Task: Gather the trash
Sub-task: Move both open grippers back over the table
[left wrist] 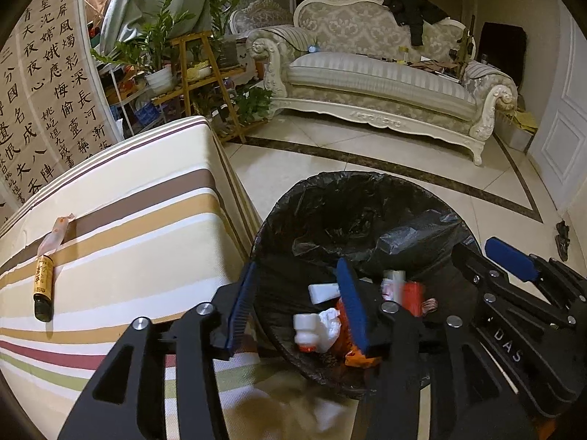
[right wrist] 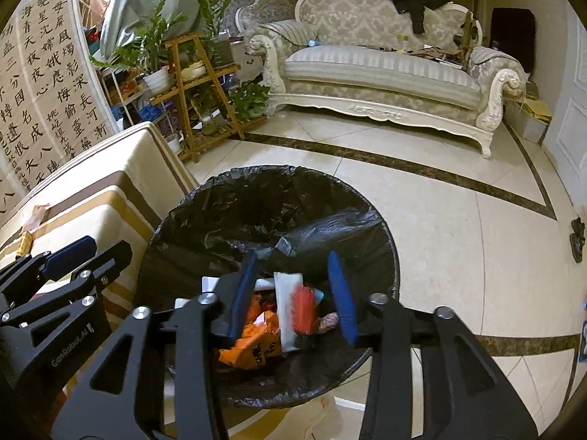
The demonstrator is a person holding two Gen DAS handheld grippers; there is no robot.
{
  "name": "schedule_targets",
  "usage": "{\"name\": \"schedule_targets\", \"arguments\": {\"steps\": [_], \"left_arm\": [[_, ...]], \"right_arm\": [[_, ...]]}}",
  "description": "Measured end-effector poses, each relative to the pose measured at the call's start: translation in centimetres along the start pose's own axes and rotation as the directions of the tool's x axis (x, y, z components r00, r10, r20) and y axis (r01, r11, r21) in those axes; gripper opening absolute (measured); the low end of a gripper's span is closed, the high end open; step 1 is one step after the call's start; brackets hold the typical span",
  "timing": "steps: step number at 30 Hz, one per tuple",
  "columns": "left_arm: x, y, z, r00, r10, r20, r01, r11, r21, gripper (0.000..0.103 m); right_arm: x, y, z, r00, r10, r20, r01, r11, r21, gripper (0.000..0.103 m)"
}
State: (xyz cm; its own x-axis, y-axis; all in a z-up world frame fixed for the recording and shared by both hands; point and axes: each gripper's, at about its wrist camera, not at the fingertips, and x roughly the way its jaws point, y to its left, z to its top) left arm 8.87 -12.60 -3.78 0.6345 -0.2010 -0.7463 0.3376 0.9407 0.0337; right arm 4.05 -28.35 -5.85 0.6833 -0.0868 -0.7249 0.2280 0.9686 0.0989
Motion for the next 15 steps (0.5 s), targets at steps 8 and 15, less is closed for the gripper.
{"name": "schedule_targets", "arguments": {"steps": [8,15], "left_arm": [[-0.19,0.04,0.09,1.0,0.002,0.014,-0.002,1.0,-0.018,0.072],[-0.28,-0.09,0.09,1.0,0.005,0.018,-0.005,1.0,-0.02,0.075]], "right_arm": [[-0.42,-0.53,0.11,1.0,-0.02,0.015,0.02,1.0,0.019,0.05],[-0.64,-0.94,0.1,0.999,-0.043,0.023,0.043,0.999,0.027,0.062]]}}
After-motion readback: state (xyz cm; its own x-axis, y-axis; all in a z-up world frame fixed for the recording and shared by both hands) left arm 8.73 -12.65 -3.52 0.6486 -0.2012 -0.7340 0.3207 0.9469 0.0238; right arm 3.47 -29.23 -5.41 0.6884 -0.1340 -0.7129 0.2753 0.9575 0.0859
